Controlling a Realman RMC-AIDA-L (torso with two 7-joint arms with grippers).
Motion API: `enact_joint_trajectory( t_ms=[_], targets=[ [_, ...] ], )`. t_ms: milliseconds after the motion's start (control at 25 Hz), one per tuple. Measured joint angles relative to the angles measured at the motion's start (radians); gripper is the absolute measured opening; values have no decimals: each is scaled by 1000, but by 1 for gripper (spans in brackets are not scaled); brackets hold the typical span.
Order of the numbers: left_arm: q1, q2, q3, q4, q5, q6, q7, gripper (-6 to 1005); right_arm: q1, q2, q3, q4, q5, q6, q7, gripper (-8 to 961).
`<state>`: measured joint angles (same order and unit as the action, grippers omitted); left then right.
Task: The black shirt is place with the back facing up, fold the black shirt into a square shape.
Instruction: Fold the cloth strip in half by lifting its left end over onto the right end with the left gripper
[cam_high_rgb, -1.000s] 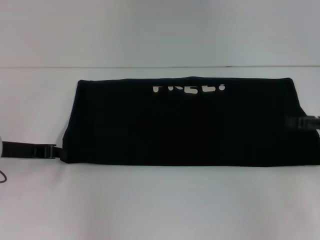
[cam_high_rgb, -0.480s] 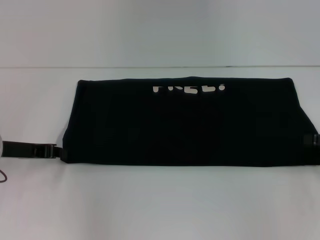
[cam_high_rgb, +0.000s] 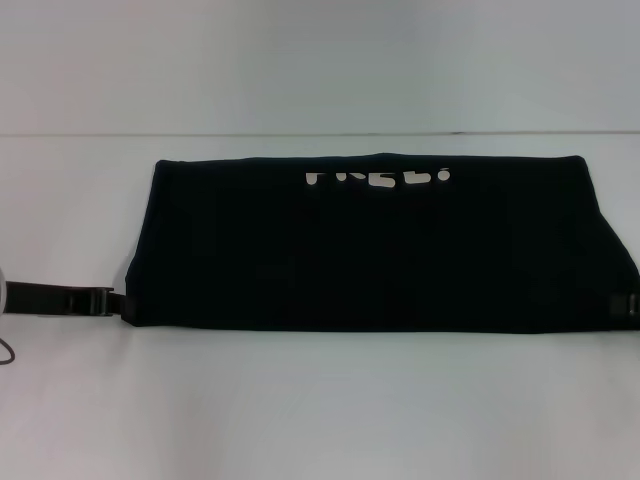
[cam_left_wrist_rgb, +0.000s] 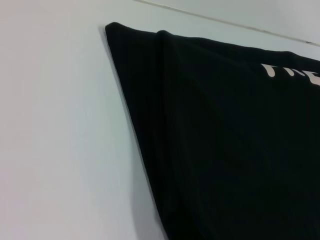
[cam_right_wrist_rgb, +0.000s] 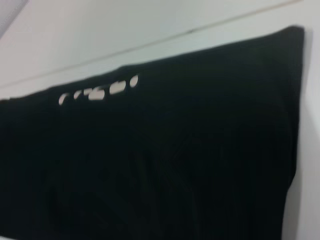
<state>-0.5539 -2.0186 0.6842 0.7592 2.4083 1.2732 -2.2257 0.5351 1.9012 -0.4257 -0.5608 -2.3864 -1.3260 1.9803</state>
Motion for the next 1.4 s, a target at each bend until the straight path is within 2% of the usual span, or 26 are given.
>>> enact_joint_trajectory(
  t_ms=[280, 640, 760, 1000, 1200, 1400],
  targets=[
    [-3, 0, 0, 0, 0, 0, 0, 0, 24, 19, 1, 1, -55, 15, 12, 733],
    [-4, 0, 0, 0, 0, 0, 1, 0, 25, 18, 8, -7, -48, 3, 12, 544],
    [-5, 0, 0, 0, 0, -1, 2, 0, 25, 18, 9, -7, -48, 9, 12, 302],
    [-6, 0, 0, 0, 0, -2, 3, 1, 17, 21, 17, -7, -47, 10, 6, 63],
    [-3, -1, 0, 0, 0, -3, 3, 1, 5, 22, 40, -7, -46, 11, -7, 9],
    [1, -1, -2, 3, 0, -13, 5, 1, -10, 21, 72, -7, -46, 12, -24, 9]
  ],
)
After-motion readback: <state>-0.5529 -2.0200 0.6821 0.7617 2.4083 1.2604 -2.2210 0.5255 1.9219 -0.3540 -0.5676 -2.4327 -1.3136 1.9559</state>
